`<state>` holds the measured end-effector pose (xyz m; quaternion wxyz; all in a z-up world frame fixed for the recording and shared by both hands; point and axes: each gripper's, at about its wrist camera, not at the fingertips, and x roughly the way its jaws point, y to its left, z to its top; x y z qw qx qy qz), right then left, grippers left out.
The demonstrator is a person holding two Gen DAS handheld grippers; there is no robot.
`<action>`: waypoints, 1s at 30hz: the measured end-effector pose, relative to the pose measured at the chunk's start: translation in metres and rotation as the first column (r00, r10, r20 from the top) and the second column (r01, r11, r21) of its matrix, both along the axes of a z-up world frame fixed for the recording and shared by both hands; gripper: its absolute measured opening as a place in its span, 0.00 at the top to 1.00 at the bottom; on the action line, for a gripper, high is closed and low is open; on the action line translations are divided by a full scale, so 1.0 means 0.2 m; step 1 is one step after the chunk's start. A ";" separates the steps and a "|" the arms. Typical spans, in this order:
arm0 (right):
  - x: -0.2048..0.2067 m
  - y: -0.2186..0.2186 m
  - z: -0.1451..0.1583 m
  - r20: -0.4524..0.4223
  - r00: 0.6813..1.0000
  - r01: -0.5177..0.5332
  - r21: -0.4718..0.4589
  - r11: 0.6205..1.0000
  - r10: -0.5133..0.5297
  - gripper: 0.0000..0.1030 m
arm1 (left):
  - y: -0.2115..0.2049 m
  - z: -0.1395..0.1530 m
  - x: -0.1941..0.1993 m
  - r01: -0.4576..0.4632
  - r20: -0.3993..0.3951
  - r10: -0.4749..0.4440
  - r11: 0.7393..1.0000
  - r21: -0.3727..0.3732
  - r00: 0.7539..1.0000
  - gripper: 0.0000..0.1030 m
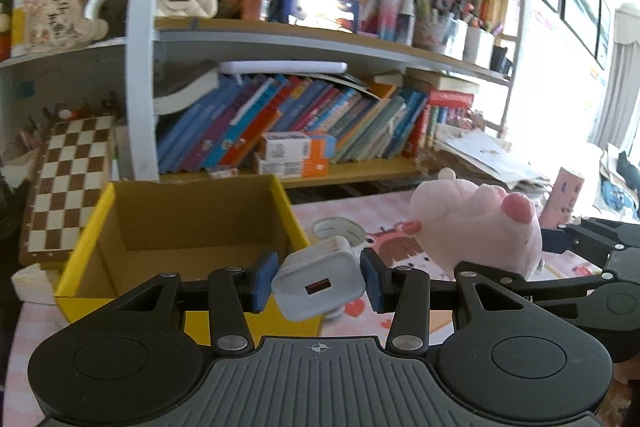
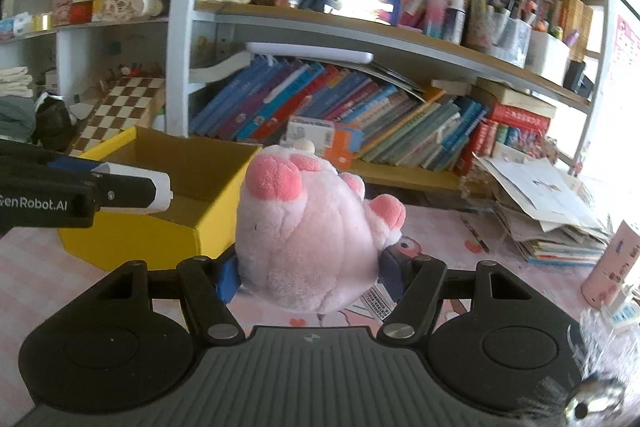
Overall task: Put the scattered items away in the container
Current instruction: 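Lift charger and pig and carry both over the yellow box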
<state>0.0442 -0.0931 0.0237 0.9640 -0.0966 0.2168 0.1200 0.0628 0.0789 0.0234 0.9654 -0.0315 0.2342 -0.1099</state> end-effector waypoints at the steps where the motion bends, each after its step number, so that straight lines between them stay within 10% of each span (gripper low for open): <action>1: 0.00 0.02 0.00 0.002 1.000 -0.008 -0.002 1.000 0.008 0.37 | 0.02 0.01 0.00 -0.008 0.003 0.008 1.000 -0.001 1.000 0.58; 30: 0.36 0.58 0.01 -0.004 0.975 -0.219 -0.103 0.970 0.220 0.37 | 0.47 0.05 0.24 -0.137 0.019 0.136 0.989 0.056 0.990 0.58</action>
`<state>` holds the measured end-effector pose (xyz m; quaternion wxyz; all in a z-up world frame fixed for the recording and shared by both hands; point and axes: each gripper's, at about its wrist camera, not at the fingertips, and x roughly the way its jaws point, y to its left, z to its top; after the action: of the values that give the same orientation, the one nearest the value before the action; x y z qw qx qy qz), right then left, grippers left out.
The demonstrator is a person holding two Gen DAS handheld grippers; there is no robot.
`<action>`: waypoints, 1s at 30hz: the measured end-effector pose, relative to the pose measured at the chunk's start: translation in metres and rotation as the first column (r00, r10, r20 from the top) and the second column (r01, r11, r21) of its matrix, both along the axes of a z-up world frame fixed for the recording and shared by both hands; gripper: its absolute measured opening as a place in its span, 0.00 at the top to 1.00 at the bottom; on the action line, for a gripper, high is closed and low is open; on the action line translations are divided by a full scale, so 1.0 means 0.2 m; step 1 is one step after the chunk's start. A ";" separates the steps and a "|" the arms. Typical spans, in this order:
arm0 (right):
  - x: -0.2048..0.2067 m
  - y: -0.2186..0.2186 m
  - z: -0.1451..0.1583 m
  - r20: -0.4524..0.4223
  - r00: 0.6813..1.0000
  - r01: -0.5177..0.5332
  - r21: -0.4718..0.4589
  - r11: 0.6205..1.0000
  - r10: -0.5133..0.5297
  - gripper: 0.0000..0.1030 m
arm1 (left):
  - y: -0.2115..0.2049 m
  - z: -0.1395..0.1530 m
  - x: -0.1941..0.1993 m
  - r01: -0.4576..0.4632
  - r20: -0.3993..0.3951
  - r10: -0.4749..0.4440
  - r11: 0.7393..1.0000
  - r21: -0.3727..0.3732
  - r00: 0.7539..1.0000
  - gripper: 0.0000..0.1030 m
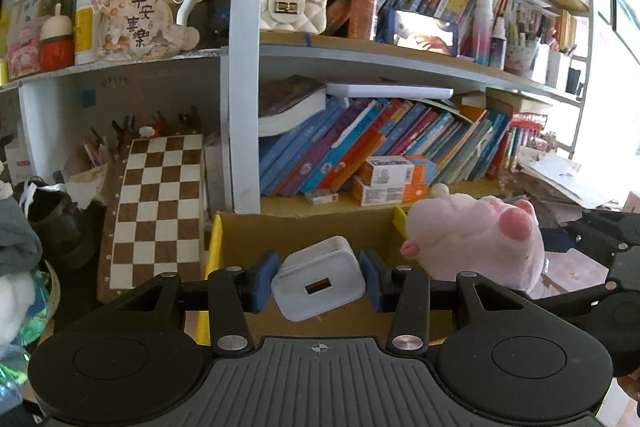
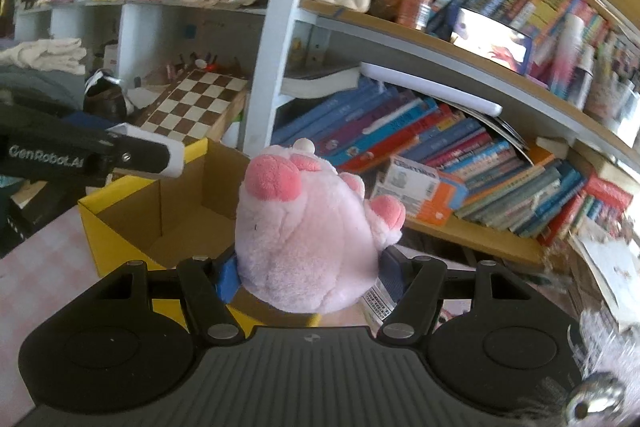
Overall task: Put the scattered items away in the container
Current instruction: 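Lift charger and pig and carry both over the yellow box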
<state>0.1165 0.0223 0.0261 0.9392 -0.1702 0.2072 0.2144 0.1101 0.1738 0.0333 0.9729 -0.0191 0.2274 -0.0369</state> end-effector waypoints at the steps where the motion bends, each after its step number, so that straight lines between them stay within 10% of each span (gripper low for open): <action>1: 0.02 0.02 0.00 0.003 1.000 -0.007 -0.009 1.000 0.007 0.37 | 0.01 0.00 0.02 -0.003 -0.003 0.003 1.000 0.003 1.000 0.58; 30: 0.50 0.38 -0.24 -0.156 0.981 -0.153 -0.236 0.960 0.118 0.37 | 0.11 -0.30 0.54 -0.064 -0.248 0.084 0.994 0.086 0.965 0.58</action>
<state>0.2166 0.0973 -0.0217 0.8770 -0.2838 0.2856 0.2622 0.2185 0.1949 -0.0261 0.9369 0.0056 0.3493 0.0109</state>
